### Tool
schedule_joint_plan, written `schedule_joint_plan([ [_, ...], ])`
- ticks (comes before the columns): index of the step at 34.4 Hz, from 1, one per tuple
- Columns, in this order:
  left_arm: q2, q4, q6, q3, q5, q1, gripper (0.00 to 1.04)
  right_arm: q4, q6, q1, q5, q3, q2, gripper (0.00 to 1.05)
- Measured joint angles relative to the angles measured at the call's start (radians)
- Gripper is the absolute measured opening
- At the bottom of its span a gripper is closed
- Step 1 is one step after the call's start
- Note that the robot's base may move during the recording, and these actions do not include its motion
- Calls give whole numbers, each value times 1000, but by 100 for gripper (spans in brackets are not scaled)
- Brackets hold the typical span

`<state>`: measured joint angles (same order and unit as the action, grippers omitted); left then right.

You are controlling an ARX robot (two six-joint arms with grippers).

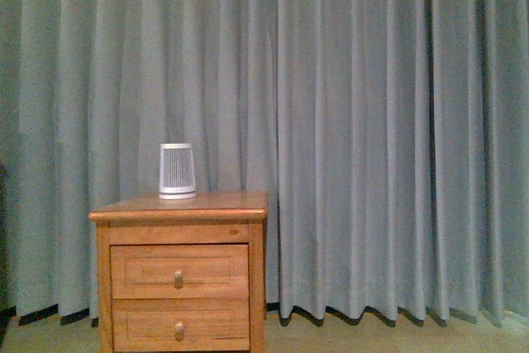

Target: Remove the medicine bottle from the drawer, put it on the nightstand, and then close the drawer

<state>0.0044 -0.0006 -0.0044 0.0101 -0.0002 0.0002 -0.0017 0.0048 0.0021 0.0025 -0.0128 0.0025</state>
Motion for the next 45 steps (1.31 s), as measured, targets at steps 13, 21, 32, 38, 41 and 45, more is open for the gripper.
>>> schedule_joint_plan([
  [13,0,0,0,0,0,0,98,0,0,0,0,0,0,98],
  [21,0,0,0,0,0,0,98,0,0,0,0,0,0,98],
  [32,0,0,0,0,0,0,98,0,0,0,0,0,0,98],
  [38,0,0,0,0,0,0,98,0,0,0,0,0,0,98],
  [41,0,0,0,0,0,0,98,0,0,0,0,0,0,98],
  [45,0,0,0,0,0,0,98,0,0,0,0,0,0,98],
])
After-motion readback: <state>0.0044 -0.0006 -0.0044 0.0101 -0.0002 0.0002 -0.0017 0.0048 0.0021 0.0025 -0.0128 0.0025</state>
